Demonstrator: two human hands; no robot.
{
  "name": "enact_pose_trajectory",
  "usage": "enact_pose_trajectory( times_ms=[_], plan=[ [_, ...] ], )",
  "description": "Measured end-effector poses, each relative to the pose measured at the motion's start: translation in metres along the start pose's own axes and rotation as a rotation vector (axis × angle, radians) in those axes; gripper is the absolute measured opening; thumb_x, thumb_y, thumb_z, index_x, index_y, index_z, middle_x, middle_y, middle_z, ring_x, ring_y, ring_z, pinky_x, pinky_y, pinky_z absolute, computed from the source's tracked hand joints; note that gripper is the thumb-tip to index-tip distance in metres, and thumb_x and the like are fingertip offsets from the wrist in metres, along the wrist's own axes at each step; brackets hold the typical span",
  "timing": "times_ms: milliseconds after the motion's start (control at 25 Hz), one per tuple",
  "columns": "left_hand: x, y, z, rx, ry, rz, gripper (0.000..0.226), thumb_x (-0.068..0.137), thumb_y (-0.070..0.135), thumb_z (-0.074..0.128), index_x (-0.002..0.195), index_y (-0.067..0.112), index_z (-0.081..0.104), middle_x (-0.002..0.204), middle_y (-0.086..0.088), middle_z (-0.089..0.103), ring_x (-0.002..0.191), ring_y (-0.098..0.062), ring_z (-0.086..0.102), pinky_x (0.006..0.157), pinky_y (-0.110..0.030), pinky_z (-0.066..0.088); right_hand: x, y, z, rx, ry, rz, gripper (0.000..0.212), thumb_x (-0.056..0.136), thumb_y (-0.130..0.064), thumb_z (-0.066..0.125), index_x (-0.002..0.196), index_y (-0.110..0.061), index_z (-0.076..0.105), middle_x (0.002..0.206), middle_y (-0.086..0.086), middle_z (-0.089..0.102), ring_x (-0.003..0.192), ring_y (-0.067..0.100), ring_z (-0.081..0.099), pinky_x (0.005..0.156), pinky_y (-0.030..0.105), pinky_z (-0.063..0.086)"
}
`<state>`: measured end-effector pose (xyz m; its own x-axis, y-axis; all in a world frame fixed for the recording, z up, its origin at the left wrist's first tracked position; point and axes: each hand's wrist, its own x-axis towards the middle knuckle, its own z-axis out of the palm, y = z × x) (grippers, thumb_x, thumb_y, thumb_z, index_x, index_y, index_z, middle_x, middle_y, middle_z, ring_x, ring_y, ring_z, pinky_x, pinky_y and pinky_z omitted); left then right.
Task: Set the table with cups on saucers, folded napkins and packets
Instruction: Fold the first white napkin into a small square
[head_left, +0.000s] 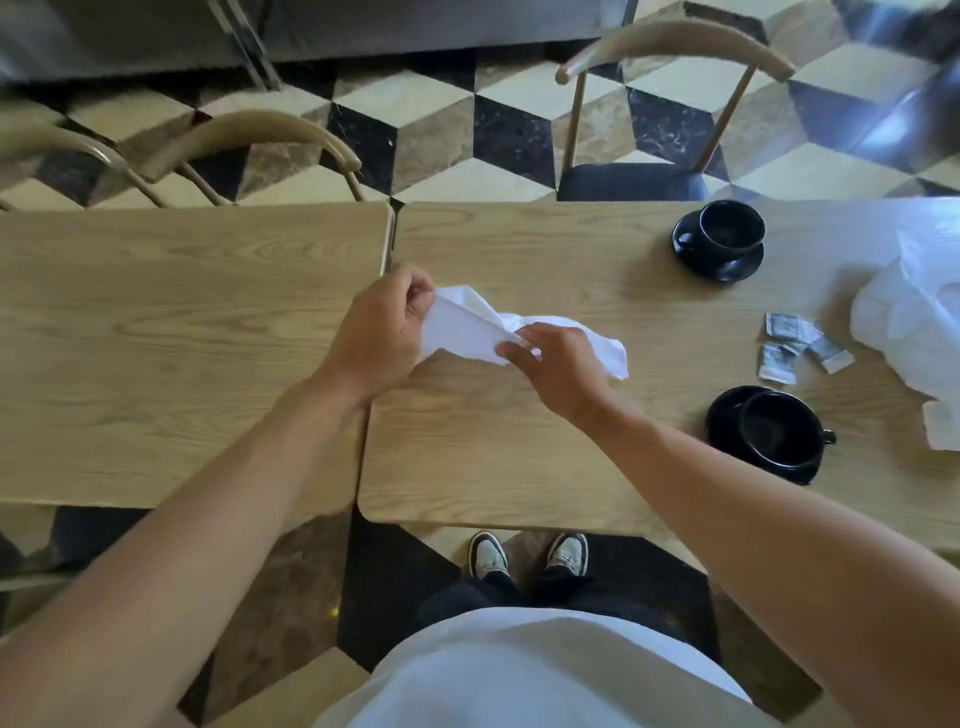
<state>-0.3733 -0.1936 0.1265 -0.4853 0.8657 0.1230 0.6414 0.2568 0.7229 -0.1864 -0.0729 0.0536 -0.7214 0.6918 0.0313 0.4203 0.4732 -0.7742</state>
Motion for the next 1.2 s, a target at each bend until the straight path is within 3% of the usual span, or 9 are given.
enact_pose_trajectory(
  times_ms=[160, 280, 400, 520, 680, 840, 1000, 1080, 1200],
  plan=[
    [0.058, 0.028, -0.080, 0.041, 0.218, 0.118, 0.006, 0.100, 0.021, 0.050, 0.099, 0.027, 0.053, 0.084, 0.016, 0.060, 0.077, 0.008, 0.056, 0.068, -0.006, 0.040, 0.030, -0.009, -0.044, 0.008, 0.144, 0.023, 0.047, 0.091, -0.038, 0.067, 0.054, -0.020, 0.043, 0.050, -0.007, 0.043, 0.049, 0.009, 0.036, 0.051, 0.027, 0.026],
    [0.091, 0.035, -0.133, 0.054, 0.406, 0.094, 0.007, 0.099, 0.020, 0.049, 0.103, 0.024, 0.053, 0.092, 0.004, 0.062, 0.080, -0.007, 0.055, 0.075, -0.024, 0.044, 0.041, -0.008, -0.078, -0.030, 0.214, -0.002, 0.050, 0.094, -0.031, 0.069, 0.056, -0.027, 0.038, 0.051, -0.014, 0.047, 0.047, 0.007, 0.039, 0.049, 0.028, 0.027],
    [0.112, 0.037, -0.162, 0.108, 0.490, 0.041, 0.014, 0.099, 0.020, 0.049, 0.106, 0.015, 0.060, 0.095, 0.002, 0.062, 0.083, -0.011, 0.055, 0.075, -0.025, 0.040, 0.044, -0.009, -0.109, -0.071, 0.253, -0.064, 0.016, 0.093, -0.015, 0.066, 0.085, -0.028, 0.071, 0.060, -0.020, 0.058, 0.061, -0.007, 0.055, 0.057, 0.018, 0.039],
    [0.122, 0.041, -0.169, 0.067, 0.516, -0.007, 0.019, 0.099, 0.022, 0.048, 0.108, 0.011, 0.060, 0.100, 0.000, 0.062, 0.090, -0.015, 0.055, 0.077, -0.026, 0.040, 0.052, -0.019, -0.136, -0.038, 0.310, -0.070, 0.034, 0.087, -0.012, 0.066, 0.116, -0.027, 0.074, 0.087, -0.015, 0.073, 0.075, -0.001, 0.067, 0.064, 0.017, 0.052],
    [0.131, 0.045, -0.174, -0.049, 0.538, -0.088, 0.024, 0.096, 0.035, 0.050, 0.105, 0.015, 0.059, 0.102, -0.004, 0.065, 0.092, -0.019, 0.059, 0.078, -0.033, 0.047, 0.066, -0.034, -0.176, 0.069, 0.415, -0.078, 0.021, 0.089, -0.016, 0.067, 0.098, -0.030, 0.081, 0.080, -0.010, 0.077, 0.072, 0.000, 0.068, 0.060, 0.016, 0.050],
    [0.139, 0.042, -0.173, -0.083, 0.495, -0.111, 0.035, 0.097, 0.041, 0.050, 0.105, 0.009, 0.060, 0.103, -0.013, 0.067, 0.100, -0.034, 0.064, 0.090, -0.051, 0.055, 0.076, -0.038, -0.211, 0.104, 0.344, -0.040, 0.014, 0.090, -0.017, 0.073, 0.090, -0.028, 0.082, 0.065, -0.021, 0.072, 0.058, -0.006, 0.064, 0.056, 0.009, 0.045],
    [0.149, 0.041, -0.167, -0.177, 0.513, -0.192, 0.029, 0.098, 0.041, 0.050, 0.104, 0.014, 0.059, 0.101, -0.006, 0.064, 0.100, -0.030, 0.064, 0.092, -0.051, 0.056, 0.090, -0.045, -0.239, 0.127, 0.346, 0.019, 0.029, 0.084, -0.027, 0.076, 0.062, -0.010, 0.068, 0.055, -0.002, 0.052, 0.054, 0.010, 0.045, 0.057, 0.028, 0.035],
    [0.158, 0.038, -0.162, -0.211, 0.515, -0.226, 0.027, 0.099, 0.037, 0.052, 0.105, 0.012, 0.060, 0.105, -0.011, 0.067, 0.099, -0.030, 0.066, 0.089, -0.052, 0.058, 0.099, -0.054, -0.249, 0.293, 0.518, 0.088, 0.029, 0.081, -0.026, 0.082, 0.069, -0.003, 0.070, 0.057, -0.004, 0.059, 0.053, 0.009, 0.052, 0.055, 0.023, 0.039],
    [0.167, 0.037, -0.154, -0.260, 0.520, -0.241, 0.026, 0.101, 0.036, 0.054, 0.107, 0.011, 0.060, 0.108, -0.013, 0.068, 0.090, -0.022, 0.066, 0.070, -0.034, 0.059, 0.111, -0.069, -0.256, 0.509, 0.671, 0.178, 0.024, 0.088, -0.032, 0.078, 0.070, -0.017, 0.070, 0.050, -0.016, 0.062, 0.044, -0.002, 0.054, 0.047, 0.015, 0.045]
  ],
)
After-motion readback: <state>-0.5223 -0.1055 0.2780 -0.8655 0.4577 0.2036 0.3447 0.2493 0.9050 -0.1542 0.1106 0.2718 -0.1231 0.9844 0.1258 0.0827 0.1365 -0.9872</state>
